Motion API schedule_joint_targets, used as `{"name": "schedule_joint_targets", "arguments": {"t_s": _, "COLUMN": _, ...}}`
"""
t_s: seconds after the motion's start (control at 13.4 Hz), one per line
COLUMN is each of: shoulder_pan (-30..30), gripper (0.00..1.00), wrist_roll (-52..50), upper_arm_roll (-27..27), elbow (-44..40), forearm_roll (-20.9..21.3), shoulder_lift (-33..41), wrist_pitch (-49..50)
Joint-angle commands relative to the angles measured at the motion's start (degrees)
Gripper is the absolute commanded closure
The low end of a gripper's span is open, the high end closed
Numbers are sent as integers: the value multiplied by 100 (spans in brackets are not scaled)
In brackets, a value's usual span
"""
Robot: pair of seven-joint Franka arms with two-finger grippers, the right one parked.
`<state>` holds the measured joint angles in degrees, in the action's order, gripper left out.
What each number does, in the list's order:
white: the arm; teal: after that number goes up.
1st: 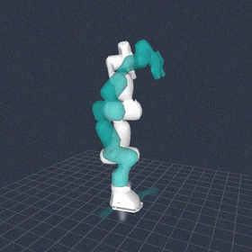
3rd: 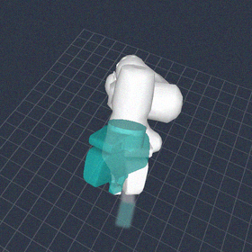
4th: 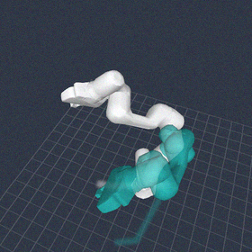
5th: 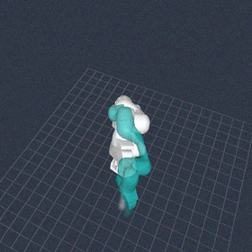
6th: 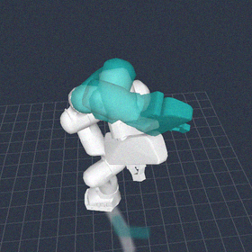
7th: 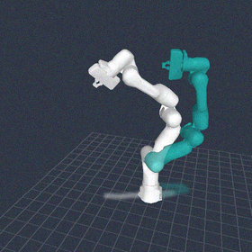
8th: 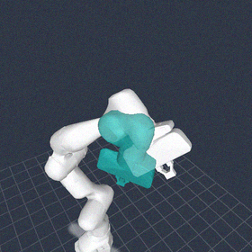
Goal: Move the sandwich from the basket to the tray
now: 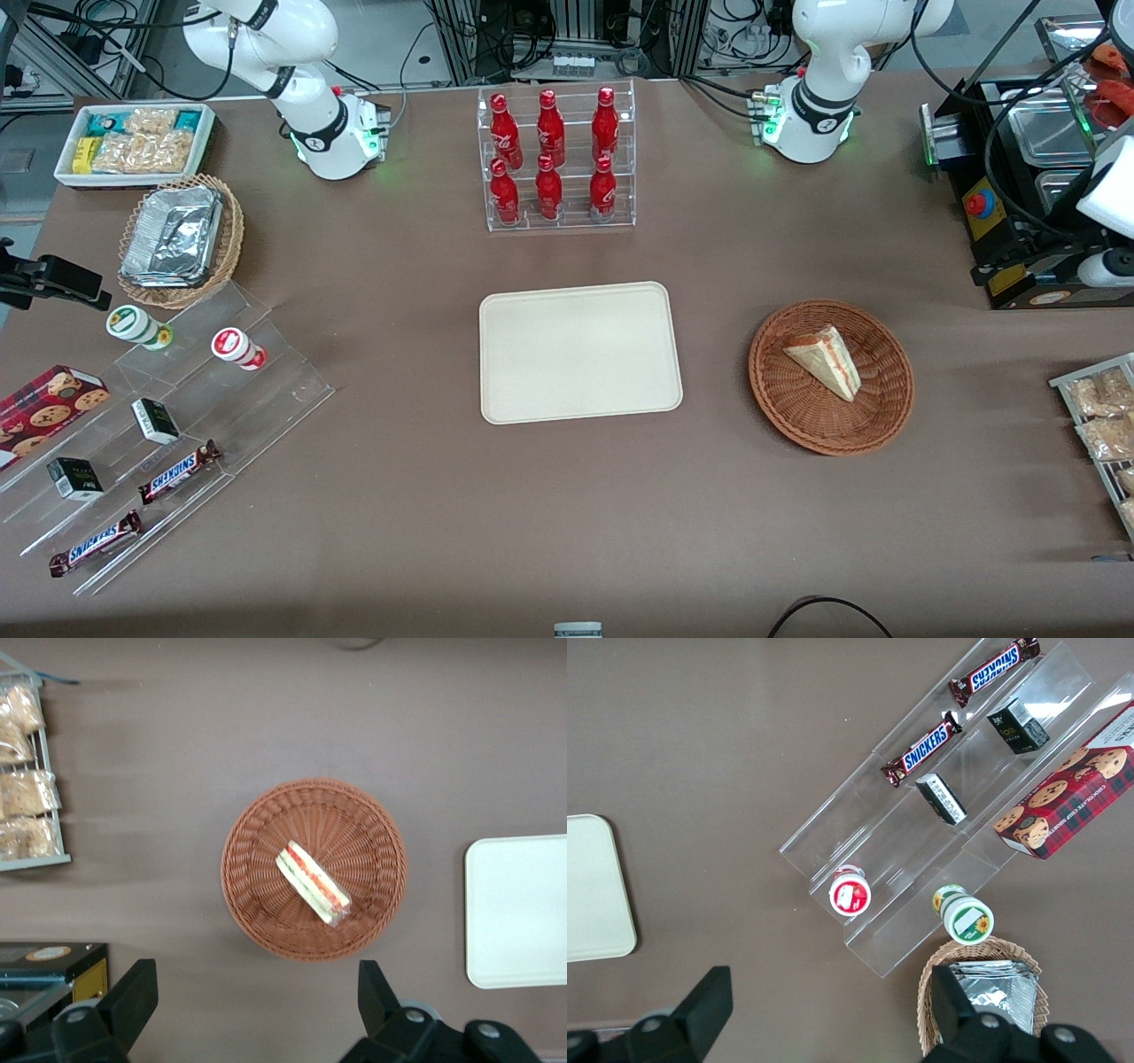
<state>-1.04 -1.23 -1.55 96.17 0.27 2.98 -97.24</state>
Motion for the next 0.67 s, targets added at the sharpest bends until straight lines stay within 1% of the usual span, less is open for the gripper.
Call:
{"name": "schedule_joint_targets", "arguments": {"t_s": 0.0, "shoulder_pan": -37, "gripper": 0, "wrist_roll": 44, "upper_arm_roll": -21, "elbow": -30, "forearm_roll": -98, "shoulder_lift": 34, "wrist_pitch": 257}}
{"name": "schedule_joint_targets", "arguments": {"t_s": 0.3, "shoulder_pan": -20, "gripper": 0, "wrist_roll": 18, "upper_arm_roll": -21, "elbow": 86, "forearm_roll": -80, "shoulder_lift": 18, "wrist_pitch": 241}}
{"name": "schedule_joint_targets", "arguments": {"t_s": 0.37, "shoulder_pan": -20, "gripper": 0, "wrist_roll": -8, "upper_arm_roll": -21, "elbow": 339, "forearm_roll": -72, "shoulder_lift": 27, "wrist_pitch": 153}}
{"name": "schedule_joint_targets", "arguments": {"t_s": 0.52, "shoulder_pan": -2, "gripper": 0, "wrist_roll": -157, "upper_arm_roll": -56, "elbow": 1076, "forearm_roll": -80, "shoulder_lift": 88, "wrist_pitch": -494}}
{"name": "schedule_joint_targets", "arguments": {"t_s": 0.6, "shoulder_pan": -2, "gripper": 0, "wrist_roll": -428, "upper_arm_roll": -143, "elbow": 1358, "forearm_roll": -72, "shoulder_lift": 106, "wrist_pitch": -794}}
